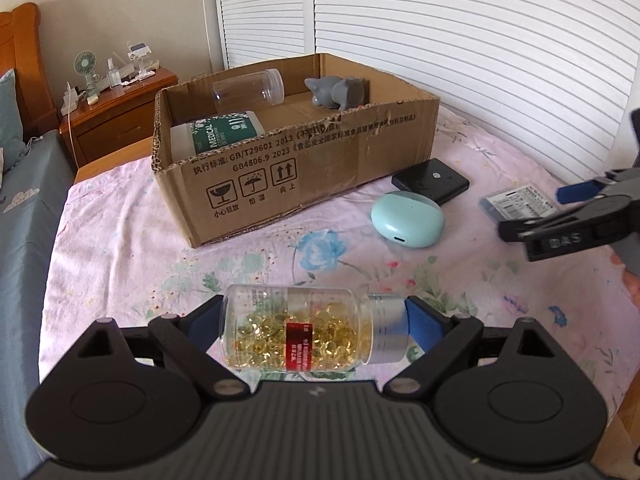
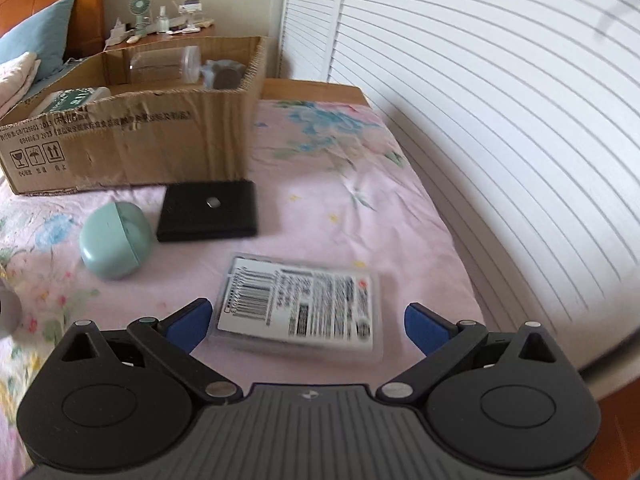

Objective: Organize rigid objects
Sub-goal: 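Grip the clear barcode-labelled plastic case with the right tool while the left tool holds the capsule bottle, then drop the clear case into the box with the right tool while the left tool carries the capsule bottle, then lower the capsule bottle into the box and open the left tool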

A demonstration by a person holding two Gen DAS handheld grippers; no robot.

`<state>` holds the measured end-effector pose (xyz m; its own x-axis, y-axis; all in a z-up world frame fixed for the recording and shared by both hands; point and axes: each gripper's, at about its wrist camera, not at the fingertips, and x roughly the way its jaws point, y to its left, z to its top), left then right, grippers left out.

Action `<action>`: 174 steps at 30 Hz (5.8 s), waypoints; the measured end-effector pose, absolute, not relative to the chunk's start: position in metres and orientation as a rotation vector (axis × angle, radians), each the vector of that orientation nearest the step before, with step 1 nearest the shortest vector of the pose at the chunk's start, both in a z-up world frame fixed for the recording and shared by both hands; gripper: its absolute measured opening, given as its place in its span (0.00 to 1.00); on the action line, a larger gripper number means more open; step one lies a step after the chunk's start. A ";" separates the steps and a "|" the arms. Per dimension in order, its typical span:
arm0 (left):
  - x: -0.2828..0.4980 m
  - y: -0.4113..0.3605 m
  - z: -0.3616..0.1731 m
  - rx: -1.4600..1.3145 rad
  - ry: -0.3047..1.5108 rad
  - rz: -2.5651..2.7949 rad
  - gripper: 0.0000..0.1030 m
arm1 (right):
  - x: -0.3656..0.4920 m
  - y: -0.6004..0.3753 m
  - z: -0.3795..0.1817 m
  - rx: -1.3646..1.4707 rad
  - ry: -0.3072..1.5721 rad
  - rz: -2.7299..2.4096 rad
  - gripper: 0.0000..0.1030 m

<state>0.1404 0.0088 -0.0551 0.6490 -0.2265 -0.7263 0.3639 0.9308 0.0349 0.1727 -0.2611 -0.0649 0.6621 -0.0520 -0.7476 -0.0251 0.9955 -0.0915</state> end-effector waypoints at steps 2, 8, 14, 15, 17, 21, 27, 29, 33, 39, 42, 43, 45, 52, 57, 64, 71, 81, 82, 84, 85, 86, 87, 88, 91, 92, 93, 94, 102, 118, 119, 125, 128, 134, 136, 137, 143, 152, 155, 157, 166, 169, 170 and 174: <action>0.140 0.008 -0.057 0.195 0.794 -0.333 0.90 | 0.168 -0.268 -0.067 -0.059 0.852 -0.015 1.00; 0.140 0.010 -0.064 0.194 0.805 -0.318 0.91 | 0.166 -0.272 -0.069 -0.043 0.843 0.011 1.00; 0.142 0.010 -0.073 0.174 0.828 -0.304 0.91 | 0.165 -0.273 -0.070 -0.050 0.828 0.035 1.00; 0.142 0.009 -0.075 0.171 0.829 -0.299 0.91 | 0.165 -0.273 -0.070 -0.051 0.824 0.038 1.00; 0.143 0.009 -0.077 0.162 0.834 -0.290 0.91 | 0.164 -0.273 -0.070 -0.054 0.818 0.044 1.00; 0.143 0.010 -0.080 0.136 0.839 -0.275 0.92 | 0.165 -0.273 -0.070 -0.062 0.810 0.063 1.00; 0.144 0.010 -0.080 0.125 0.846 -0.261 0.92 | 0.172 -0.270 -0.070 -0.071 0.811 0.096 1.00; 0.144 0.009 -0.080 0.125 0.847 -0.255 0.92 | 0.174 -0.269 -0.070 -0.074 0.810 0.100 1.00; 0.143 0.008 -0.079 0.133 0.848 -0.248 0.92 | 0.178 -0.268 -0.070 -0.081 0.807 0.109 1.00; 0.143 0.008 -0.077 0.132 0.851 -0.243 0.92 | 0.182 -0.265 -0.069 -0.109 0.806 0.127 1.00; 0.143 0.008 -0.076 0.131 0.848 -0.242 0.92 | 0.184 -0.262 -0.068 -0.125 0.804 0.135 1.00; 0.143 0.008 -0.076 0.132 0.846 -0.242 0.92 | 0.183 -0.261 -0.068 -0.128 0.805 0.140 1.00; 0.143 0.008 -0.075 0.136 0.846 -0.241 0.92 | 0.183 -0.260 -0.067 -0.129 0.809 0.155 1.00; 0.142 0.010 -0.071 0.131 0.855 -0.246 0.92 | 0.183 -0.263 -0.064 -0.114 0.829 0.185 0.91; 0.139 0.013 -0.067 0.128 0.852 -0.249 0.92 | 0.183 -0.262 -0.062 -0.133 0.839 0.189 0.91; 0.142 0.017 -0.065 0.125 0.876 -0.265 0.90 | 0.179 -0.260 -0.056 -0.153 0.840 0.212 0.91; 0.143 0.021 -0.060 0.133 0.913 -0.310 0.90 | 0.174 -0.260 -0.047 -0.186 0.840 0.241 0.91; 0.139 0.020 -0.041 0.176 0.913 -0.377 0.90 | 0.165 -0.257 -0.031 -0.214 0.851 0.316 0.91; 0.139 0.021 -0.038 0.176 0.912 -0.385 0.90 | 0.164 -0.257 -0.028 -0.217 0.851 0.327 0.91; 0.140 0.022 -0.032 0.178 0.910 -0.397 0.90 | 0.163 -0.256 -0.023 -0.220 0.850 0.344 0.91; 0.140 0.022 -0.029 0.180 0.907 -0.401 0.90 | 0.162 -0.256 -0.020 -0.220 0.850 0.355 0.91; 0.141 0.022 -0.025 0.184 0.903 -0.406 0.90 | 0.162 -0.255 -0.018 -0.220 0.849 0.365 0.91; 0.141 0.022 -0.022 0.187 0.898 -0.410 0.90 | 0.161 -0.255 -0.015 -0.220 0.848 0.373 0.91; 0.142 0.022 -0.019 0.188 0.895 -0.413 0.90 | 0.161 -0.254 -0.011 -0.219 0.844 0.382 0.91; 0.143 0.023 -0.011 0.186 0.888 -0.423 0.90 | 0.163 -0.252 0.000 -0.219 0.828 0.407 0.91; 0.144 0.024 -0.009 0.185 0.885 -0.425 0.90 | 0.164 -0.250 0.004 -0.221 0.821 0.417 0.91; 0.144 0.025 -0.006 0.185 0.881 -0.426 0.90 | 0.166 -0.249 0.009 -0.223 0.812 0.427 0.91; 0.145 0.026 -0.004 0.185 0.877 -0.426 0.90 | 0.169 -0.246 0.014 -0.223 0.800 0.435 0.91; 0.153 0.039 0.011 0.184 0.841 -0.403 0.90 | 0.213 -0.218 0.048 -0.219 0.727 0.501 0.91; 0.191 0.059 0.025 0.197 0.796 -0.339 0.90 | 0.350 -0.149 0.026 -0.231 0.821 0.514 0.91; 0.194 0.059 0.026 0.197 0.795 -0.338 0.90 | 0.355 -0.147 0.023 -0.227 0.822 0.514 0.91; 0.213 0.056 0.031 0.197 0.779 -0.336 0.90 | 0.365 -0.150 0.019 -0.175 0.805 0.501 1.00; 0.225 0.052 0.036 0.205 0.770 -0.334 0.90 | 0.358 -0.156 0.022 -0.164 0.805 0.486 1.00; 0.259 0.045 0.046 0.203 0.762 -0.319 0.90 | 0.332 -0.175 0.033 -0.116 0.786 0.416 1.00; 0.275 0.041 0.047 0.205 0.764 -0.314 0.90 | 0.320 -0.182 0.034 -0.103 0.786 0.379 1.00; 0.284 0.040 0.047 0.200 0.767 -0.310 0.90 | 0.313 -0.184 0.035 -0.098 0.782 0.360 1.00; 0.338 0.031 0.033 0.155 0.824 -0.293 0.90 | 0.269 -0.192 0.031 -0.070 0.774 0.298 1.00; 0.375 0.027 0.017 0.094 0.858 -0.233 0.94 | 0.238 -0.200 0.025 -0.036 0.777 0.305 1.00; 0.371 0.026 0.021 0.091 0.853 -0.224 0.95 | 0.236 -0.202 0.027 -0.034 0.770 0.299 1.00; 0.361 0.024 0.025 0.104 0.842 -0.229 0.95 | 0.235 -0.205 0.029 -0.025 0.763 0.293 1.00; 0.300 0.009 0.047 0.167 0.762 -0.285 0.96 | 0.211 -0.222 0.034 -0.009 0.750 0.239 1.00; 0.276 0.004 0.052 0.168 0.747 -0.337 0.97 | 0.198 -0.230 0.036 -0.005 0.746 0.232 1.00; 0.268 0.003 0.052 0.162 0.743 -0.347 0.99 | 0.193 -0.232 0.036 -0.004 0.745 0.226 1.00; 0.238 -0.004 0.043 0.152 0.763 -0.339 0.99 | 0.175 -0.243 0.034 -0.011 0.742 0.200 1.00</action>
<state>0.2378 -0.0038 0.0427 0.6720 -0.2452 -0.6987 0.3545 0.9350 0.0128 0.1747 -0.2428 0.0344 0.7187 0.1771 -0.6723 -0.1846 0.9809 0.0610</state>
